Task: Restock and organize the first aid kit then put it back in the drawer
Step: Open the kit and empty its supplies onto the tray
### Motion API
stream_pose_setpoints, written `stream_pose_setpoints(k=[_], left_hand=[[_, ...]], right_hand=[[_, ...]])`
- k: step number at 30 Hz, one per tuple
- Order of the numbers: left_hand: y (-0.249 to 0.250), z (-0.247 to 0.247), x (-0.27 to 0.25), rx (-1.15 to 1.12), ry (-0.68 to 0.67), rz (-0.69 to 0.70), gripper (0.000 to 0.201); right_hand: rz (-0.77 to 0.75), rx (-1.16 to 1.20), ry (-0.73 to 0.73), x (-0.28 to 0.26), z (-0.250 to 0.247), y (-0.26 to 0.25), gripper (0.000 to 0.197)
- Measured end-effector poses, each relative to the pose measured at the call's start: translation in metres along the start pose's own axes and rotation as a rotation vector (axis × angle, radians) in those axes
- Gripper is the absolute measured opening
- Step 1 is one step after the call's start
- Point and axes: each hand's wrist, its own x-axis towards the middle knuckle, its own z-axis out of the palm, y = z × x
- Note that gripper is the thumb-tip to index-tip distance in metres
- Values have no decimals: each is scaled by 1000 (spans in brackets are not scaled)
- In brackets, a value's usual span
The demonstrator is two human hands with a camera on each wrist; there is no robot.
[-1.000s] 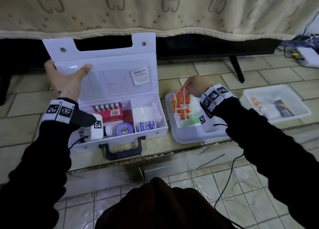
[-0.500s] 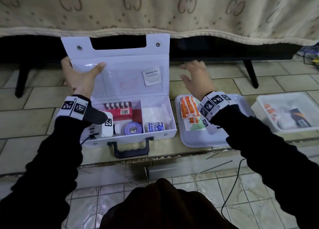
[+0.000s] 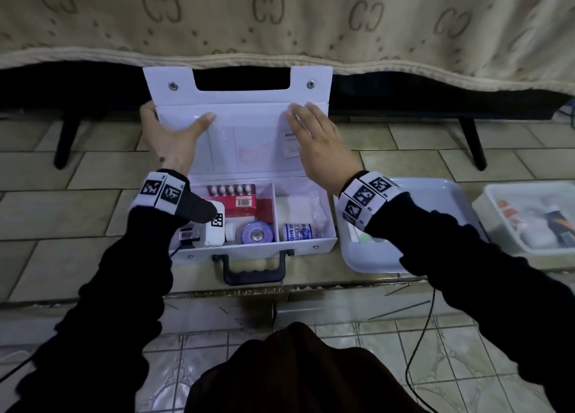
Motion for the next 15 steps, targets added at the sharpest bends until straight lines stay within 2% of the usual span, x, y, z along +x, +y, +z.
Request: stream_pose_setpoints(k=[3, 4, 8, 11, 13, 15], left_hand=[[0, 0, -1, -7, -6, -11, 68], [0, 0, -1, -8, -8, -14, 68], [1, -2, -2, -1, -16, -21, 71], [2, -2, -4, 4, -18, -9, 70], [4, -2, -4, 6, -20, -6, 71], [5, -2, -5, 4, -19, -7, 75]], right_hand=[[10, -96, -127, -5, -2, 1, 75], [16, -91, -126, -6, -2, 1, 74], [24, -56, 138, -3, -5, -7, 43], [30, -72, 193, 8, -16, -8, 33], [-38, -173, 201, 13, -23, -7, 34], [-97, -244, 197, 16, -25, -6, 25]])
